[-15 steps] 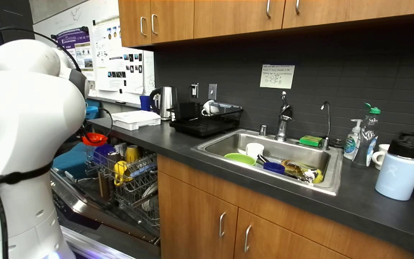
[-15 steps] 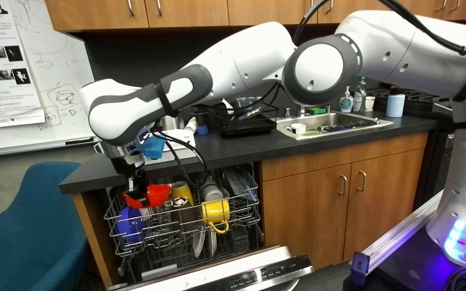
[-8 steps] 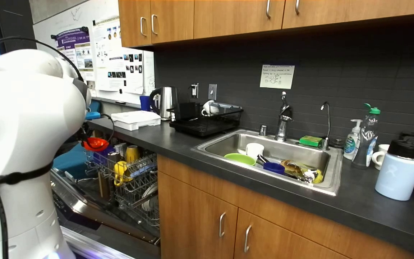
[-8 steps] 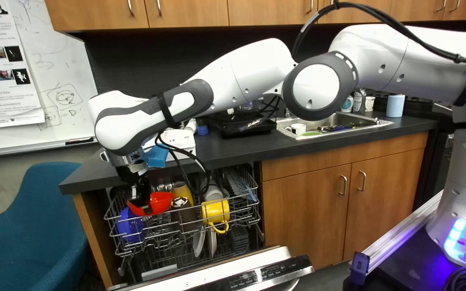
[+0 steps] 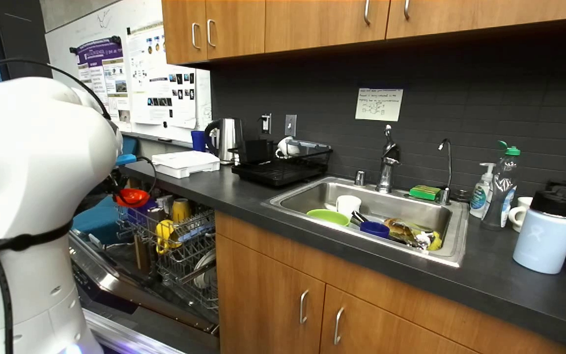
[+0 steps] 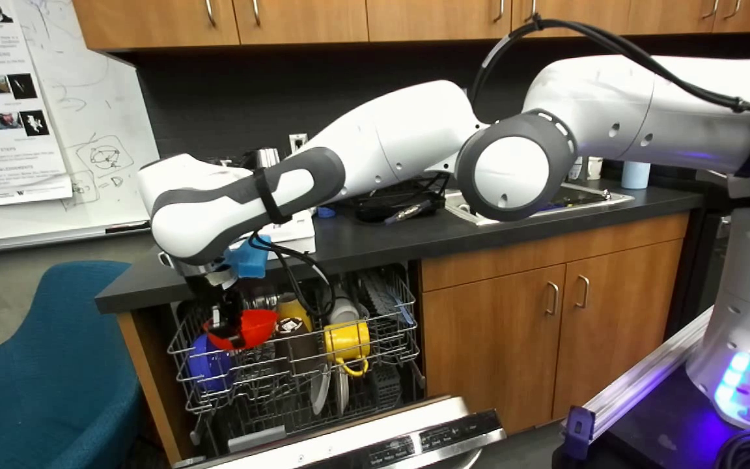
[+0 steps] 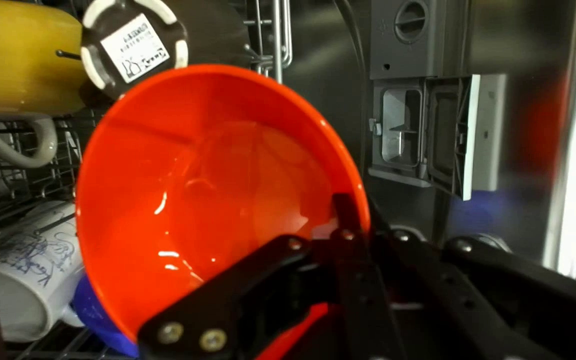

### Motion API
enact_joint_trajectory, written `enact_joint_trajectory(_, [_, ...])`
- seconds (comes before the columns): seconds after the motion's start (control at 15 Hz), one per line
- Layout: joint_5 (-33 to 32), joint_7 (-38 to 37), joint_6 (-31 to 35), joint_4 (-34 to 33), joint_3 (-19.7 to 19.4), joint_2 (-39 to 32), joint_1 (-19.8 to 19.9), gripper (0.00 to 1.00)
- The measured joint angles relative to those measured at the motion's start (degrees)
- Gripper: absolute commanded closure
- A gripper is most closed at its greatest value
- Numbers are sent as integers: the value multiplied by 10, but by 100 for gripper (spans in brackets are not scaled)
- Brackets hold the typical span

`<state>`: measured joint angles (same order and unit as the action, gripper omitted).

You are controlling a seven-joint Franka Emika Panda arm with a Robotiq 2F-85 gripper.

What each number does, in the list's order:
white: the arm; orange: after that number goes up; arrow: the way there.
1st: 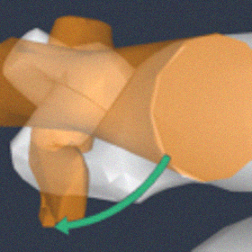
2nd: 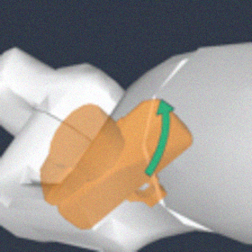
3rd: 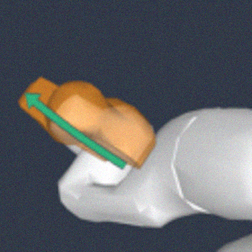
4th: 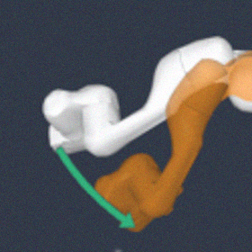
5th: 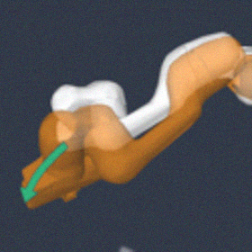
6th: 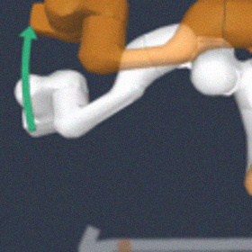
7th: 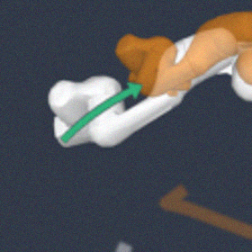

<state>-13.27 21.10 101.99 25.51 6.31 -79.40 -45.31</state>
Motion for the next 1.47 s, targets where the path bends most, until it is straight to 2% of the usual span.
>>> enact_joint_trajectory(0.07, [0,0,-2,-5,-5,-3,-2,99])
enact_joint_trajectory(0.13, [0,0,-4,-11,-11,-7,-4,92])
enact_joint_trajectory(0.2, [0,0,-7,-16,-16,-10,-5,71])
enact_joint_trajectory(0.33, [0,0,-13,-26,-24,-16,-8,66])
enact_joint_trajectory(0.47, [0,0,-19,-32,-32,-21,-9,57])
enact_joint_trajectory(1.0, [0,-3,-30,-40,-48,-27,-9,4])
enact_joint_trajectory(1.13, [0,-3,-30,-41,-50,-27,-9,0])
enact_joint_trajectory(1.47, [-1,-5,-30,-42,-57,-27,-9,0])
